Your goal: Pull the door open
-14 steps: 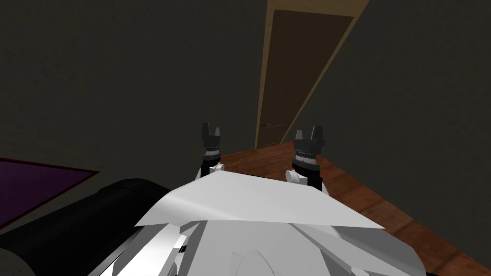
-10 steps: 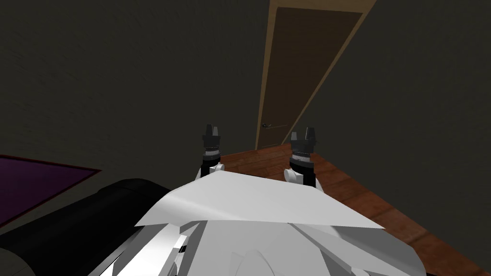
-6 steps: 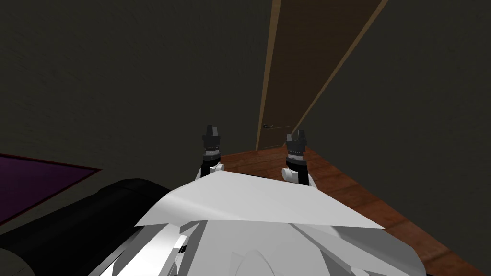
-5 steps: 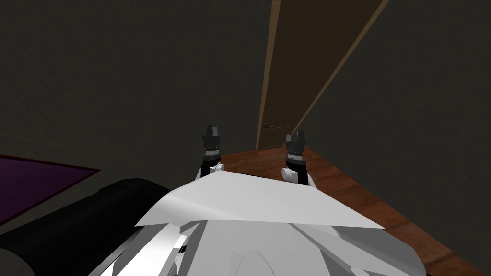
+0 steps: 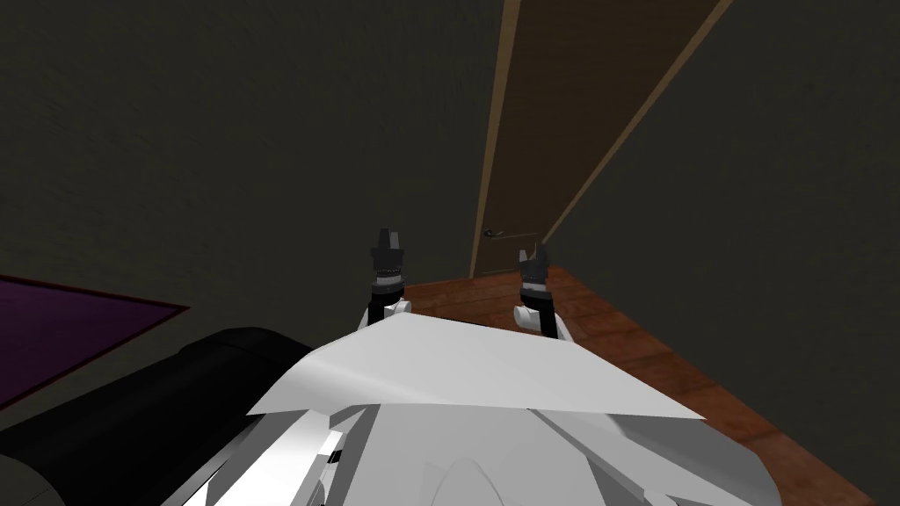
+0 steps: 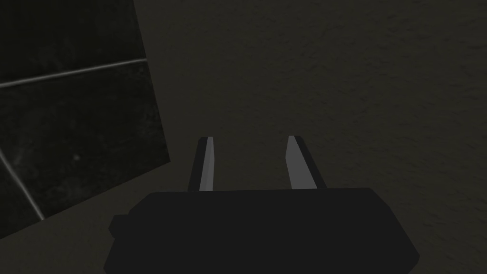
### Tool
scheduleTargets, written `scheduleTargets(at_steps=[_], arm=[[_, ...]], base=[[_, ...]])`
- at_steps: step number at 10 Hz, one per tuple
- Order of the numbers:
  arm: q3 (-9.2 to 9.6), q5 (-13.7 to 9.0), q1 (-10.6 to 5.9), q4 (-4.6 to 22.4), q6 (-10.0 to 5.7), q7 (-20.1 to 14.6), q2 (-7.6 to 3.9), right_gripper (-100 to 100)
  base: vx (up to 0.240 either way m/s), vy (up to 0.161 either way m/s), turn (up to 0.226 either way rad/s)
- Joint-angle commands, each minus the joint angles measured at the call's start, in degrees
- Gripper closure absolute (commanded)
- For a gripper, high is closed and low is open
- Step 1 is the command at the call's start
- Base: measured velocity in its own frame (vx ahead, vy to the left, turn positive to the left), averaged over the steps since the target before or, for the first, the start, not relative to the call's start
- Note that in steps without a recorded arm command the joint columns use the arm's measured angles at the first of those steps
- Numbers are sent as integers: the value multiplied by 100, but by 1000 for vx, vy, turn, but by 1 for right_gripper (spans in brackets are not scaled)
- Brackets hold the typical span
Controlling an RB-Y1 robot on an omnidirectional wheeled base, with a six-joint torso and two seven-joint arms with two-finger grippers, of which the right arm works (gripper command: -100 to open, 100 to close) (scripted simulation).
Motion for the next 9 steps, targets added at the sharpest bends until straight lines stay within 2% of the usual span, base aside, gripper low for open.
scheduleTargets(at_steps=[1,2,3,4,5,6,7,8,9], arm=[[-26,-20,-147,286,-8,-15,-53,-100],[-41,-34,-279,468,-34,-19,-93,-100],[-41,-34,-279,616,-34,-19,-93,-100],[-56,-48,-411,792,-60,-24,-132,-100],[-56,-48,-411,905,-60,-24,-132,-100],[-71,-62,-547,1094,-87,-28,-172,-100],[-71,-62,-547,1203,-87,-28,-172,-100],[-87,-77,-687,1419,-114,-33,-212,-100],[-87,-77,-687,1511,-114,-33,-212,-100]], base=[[54,-34,69],[76,-44,118],[53,-46,42],[44,-45,66],[40,-40,44],[52,-48,71],[41,-41,46],[41,-43,77],[36,-35,47]])
